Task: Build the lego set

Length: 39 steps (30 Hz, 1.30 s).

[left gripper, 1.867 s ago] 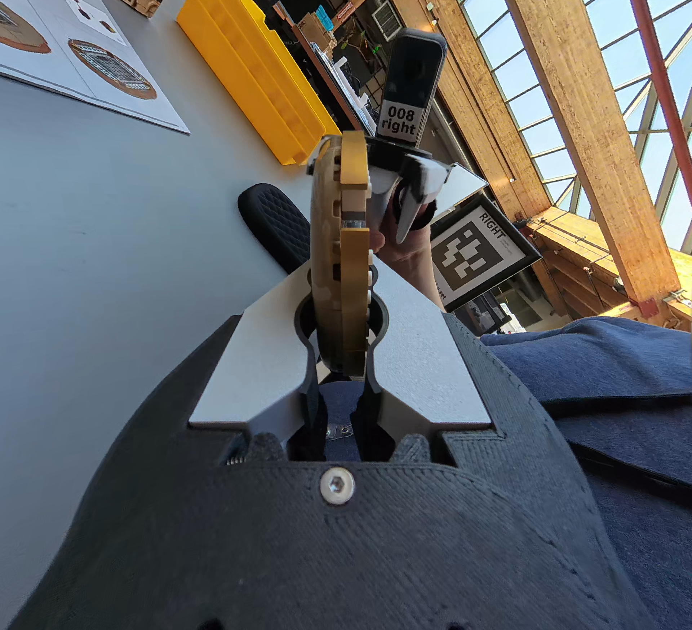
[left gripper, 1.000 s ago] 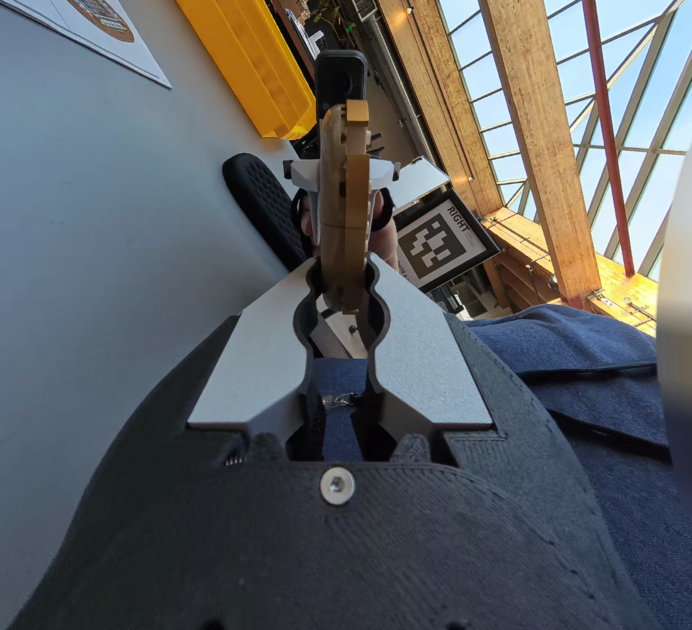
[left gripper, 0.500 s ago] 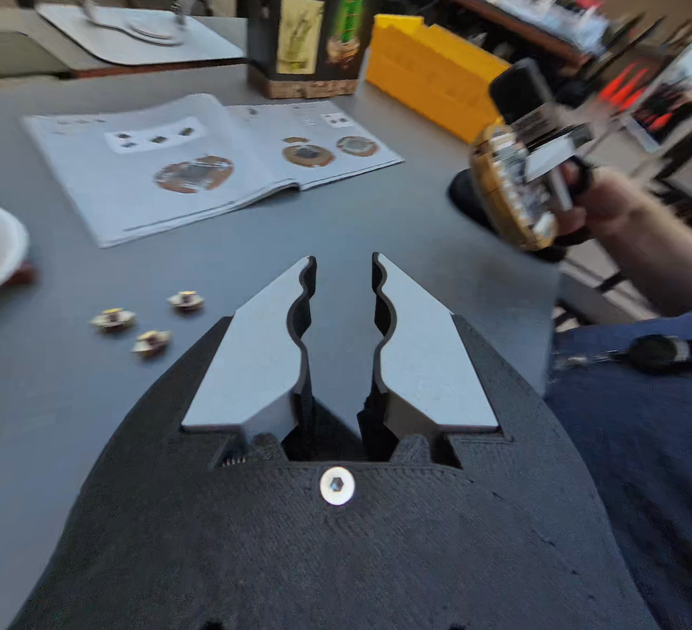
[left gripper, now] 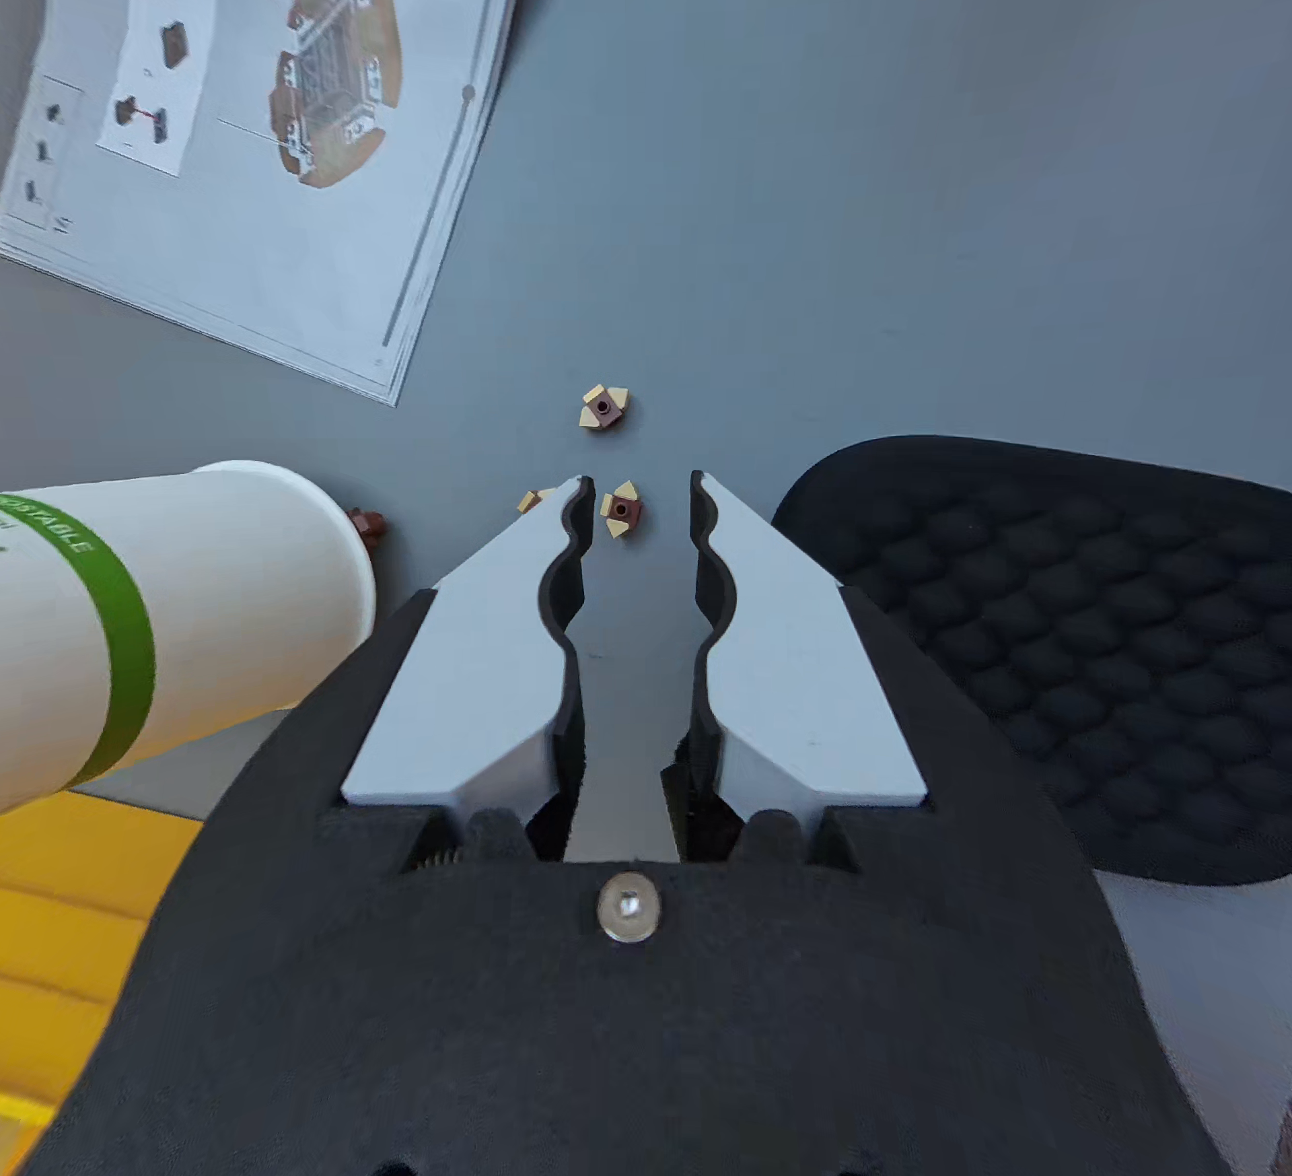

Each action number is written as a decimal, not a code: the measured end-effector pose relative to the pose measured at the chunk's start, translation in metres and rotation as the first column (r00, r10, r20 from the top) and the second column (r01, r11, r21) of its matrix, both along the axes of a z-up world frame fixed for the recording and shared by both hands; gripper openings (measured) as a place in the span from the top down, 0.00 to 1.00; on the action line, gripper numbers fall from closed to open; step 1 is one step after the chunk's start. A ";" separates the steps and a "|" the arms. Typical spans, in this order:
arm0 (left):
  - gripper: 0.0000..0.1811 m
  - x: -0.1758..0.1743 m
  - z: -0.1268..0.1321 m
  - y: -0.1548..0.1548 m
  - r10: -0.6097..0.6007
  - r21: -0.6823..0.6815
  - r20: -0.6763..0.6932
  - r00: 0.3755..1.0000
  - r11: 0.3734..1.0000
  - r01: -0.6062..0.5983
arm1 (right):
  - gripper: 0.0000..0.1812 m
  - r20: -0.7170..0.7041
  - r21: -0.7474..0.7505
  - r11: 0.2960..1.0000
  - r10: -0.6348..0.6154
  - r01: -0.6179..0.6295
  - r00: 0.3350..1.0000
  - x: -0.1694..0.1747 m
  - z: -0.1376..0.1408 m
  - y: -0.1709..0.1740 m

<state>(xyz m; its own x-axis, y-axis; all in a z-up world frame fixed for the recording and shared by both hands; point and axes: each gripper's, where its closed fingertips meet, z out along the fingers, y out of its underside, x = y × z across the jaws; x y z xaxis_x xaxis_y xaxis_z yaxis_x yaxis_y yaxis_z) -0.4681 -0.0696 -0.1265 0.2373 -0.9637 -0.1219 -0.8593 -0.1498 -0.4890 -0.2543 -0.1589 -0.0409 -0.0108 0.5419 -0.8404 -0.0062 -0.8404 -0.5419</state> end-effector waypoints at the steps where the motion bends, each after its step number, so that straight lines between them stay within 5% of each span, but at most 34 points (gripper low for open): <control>1: 0.86 -0.001 -0.005 0.000 -0.012 -0.021 -0.020 1.000 1.000 0.012 | 0.90 0.007 0.002 1.000 0.006 -0.006 1.000 -0.001 0.000 -0.001; 10: 0.89 -0.008 -0.034 0.010 -0.031 -0.003 -0.118 0.993 1.000 0.031 | 0.90 -0.083 -0.198 0.980 -0.013 -0.004 0.996 -0.002 -0.005 0.003; 20: 0.94 -0.008 -0.034 0.004 0.074 -0.111 -0.120 0.990 0.990 -0.087 | 0.90 -0.088 -0.200 0.980 -0.031 0.013 0.996 -0.002 -0.003 0.007; 25: 0.94 0.039 0.004 -0.010 0.235 -0.107 0.058 0.970 0.968 -0.228 | 0.90 -0.048 -0.201 0.978 -0.075 0.064 0.996 0.000 -0.013 0.011; 28: 0.94 0.096 0.058 -0.030 0.365 -0.202 0.300 0.881 0.927 -0.315 | 0.90 -0.006 -0.199 0.969 -0.150 0.146 0.989 -0.003 -0.025 0.022; 31: 0.94 0.142 0.090 -0.053 0.382 -0.201 0.386 0.840 0.923 -0.327 | 0.90 -0.028 -0.256 0.945 -0.219 0.205 0.975 -0.011 -0.031 0.031; 34: 0.94 0.164 0.087 -0.056 0.386 -0.071 0.312 0.868 0.921 -0.384 | 0.90 -0.052 -0.320 0.924 -0.240 0.212 0.969 -0.020 -0.033 0.031; 39: 0.94 0.181 0.063 -0.057 0.380 -0.048 0.175 0.908 0.925 -0.377 | 0.90 -0.044 -0.344 0.920 -0.216 0.188 0.975 -0.028 -0.035 0.023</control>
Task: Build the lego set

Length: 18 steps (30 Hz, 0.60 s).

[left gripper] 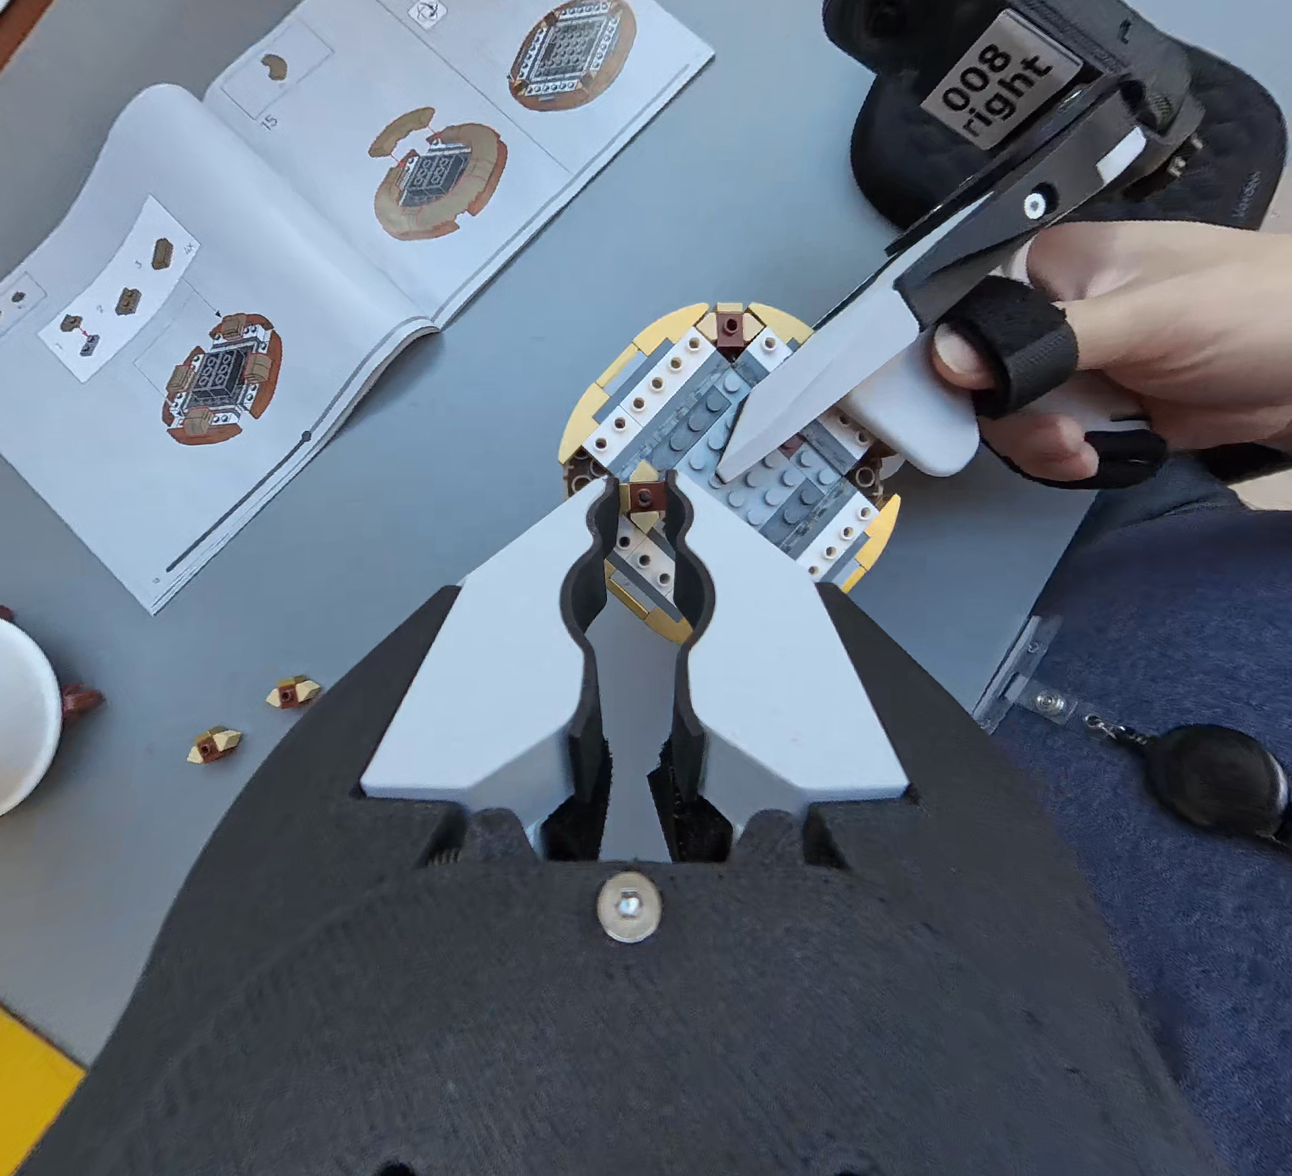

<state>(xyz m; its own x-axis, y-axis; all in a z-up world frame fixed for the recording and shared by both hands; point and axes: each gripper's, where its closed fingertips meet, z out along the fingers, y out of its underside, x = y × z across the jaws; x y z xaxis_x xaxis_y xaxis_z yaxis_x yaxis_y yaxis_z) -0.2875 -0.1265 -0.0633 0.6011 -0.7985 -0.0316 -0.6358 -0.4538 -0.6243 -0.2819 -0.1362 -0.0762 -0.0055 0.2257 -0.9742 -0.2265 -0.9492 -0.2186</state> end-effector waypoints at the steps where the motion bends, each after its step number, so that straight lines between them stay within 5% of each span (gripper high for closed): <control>1: 0.94 0.001 -0.001 0.001 0.002 -0.001 -0.006 1.000 1.000 -0.002 | 0.90 0.008 0.003 1.000 -0.004 0.004 1.000 0.000 -0.002 0.001; 12: 0.94 -0.005 0.003 0.015 0.051 0.055 -0.146 0.988 0.998 -0.043 | 0.89 0.013 0.007 1.000 0.015 -0.015 1.000 -0.002 0.002 0.003; 18: 0.94 0.001 0.007 0.014 0.033 0.051 -0.076 0.997 0.998 -0.029 | 0.90 0.007 0.010 1.000 0.022 -0.022 1.000 -0.001 0.005 0.004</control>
